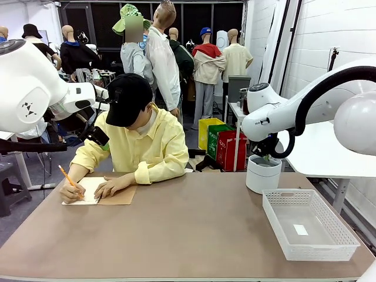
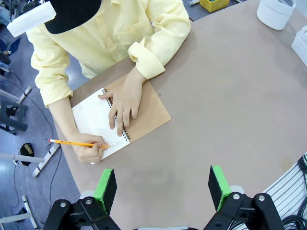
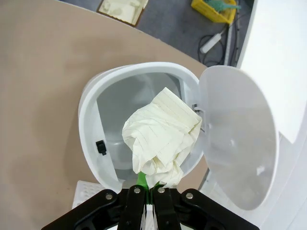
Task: Sort the paper based on its condition.
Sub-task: If a person hands you a paper, place it in the Organizing basket , and if it's crumpled, put it in the Trash can.
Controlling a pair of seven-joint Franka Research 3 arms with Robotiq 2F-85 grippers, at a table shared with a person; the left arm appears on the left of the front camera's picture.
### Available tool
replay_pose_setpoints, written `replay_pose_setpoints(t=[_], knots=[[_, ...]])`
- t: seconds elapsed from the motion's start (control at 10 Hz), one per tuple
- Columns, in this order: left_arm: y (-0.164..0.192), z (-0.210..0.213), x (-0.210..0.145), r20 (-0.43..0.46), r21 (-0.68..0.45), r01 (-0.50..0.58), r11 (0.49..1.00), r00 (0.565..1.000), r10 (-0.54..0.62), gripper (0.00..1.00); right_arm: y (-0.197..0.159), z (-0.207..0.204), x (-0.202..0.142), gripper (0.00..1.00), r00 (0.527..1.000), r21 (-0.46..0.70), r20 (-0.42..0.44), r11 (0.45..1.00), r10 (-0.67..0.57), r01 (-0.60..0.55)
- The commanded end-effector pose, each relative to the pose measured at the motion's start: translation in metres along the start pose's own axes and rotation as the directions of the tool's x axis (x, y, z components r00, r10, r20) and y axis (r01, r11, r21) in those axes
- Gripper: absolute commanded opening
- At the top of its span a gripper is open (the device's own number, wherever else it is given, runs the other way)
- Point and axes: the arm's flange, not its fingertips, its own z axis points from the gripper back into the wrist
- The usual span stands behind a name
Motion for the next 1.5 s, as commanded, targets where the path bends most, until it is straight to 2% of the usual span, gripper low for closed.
replay_pose_setpoints(t=[0.0,0.3,0.4,0.5,0.9,1.0,1.4], knots=[[0.000,0.001,0.000,-0.006,-0.004,-0.001,1.000,1.000,0.001,1.00,-0.001,-0.005,0.009,0.00,0.999,-0.051,-0.036,0.998,-0.026,0.024],[0.000,0.001,0.000,-0.006,-0.004,-0.001,1.000,1.000,0.001,1.00,-0.003,-0.009,0.013,0.00,0.999,-0.061,-0.045,0.998,-0.026,0.023],[0.000,0.001,0.000,-0.006,-0.004,-0.001,1.000,1.000,0.001,1.00,-0.003,-0.009,0.014,0.04,0.998,-0.054,-0.056,0.998,-0.028,0.025],[0.000,0.001,0.000,-0.006,-0.004,-0.001,1.000,1.000,0.001,1.00,-0.003,-0.008,0.015,0.20,0.998,-0.050,-0.062,0.998,-0.030,0.027],[0.000,0.001,0.000,-0.006,-0.004,-0.001,1.000,1.000,0.001,1.00,-0.004,-0.005,0.012,0.97,0.997,-0.054,-0.064,0.998,-0.038,0.034],[0.000,0.001,0.000,-0.006,-0.004,-0.001,1.000,1.000,0.001,1.00,-0.004,-0.001,0.012,1.00,0.997,-0.057,-0.063,0.998,-0.038,0.035],[0.000,0.001,0.000,-0.006,-0.004,-0.001,1.000,1.000,0.001,1.00,-0.001,0.013,0.014,1.00,0.998,-0.032,-0.045,0.999,-0.041,0.040]])
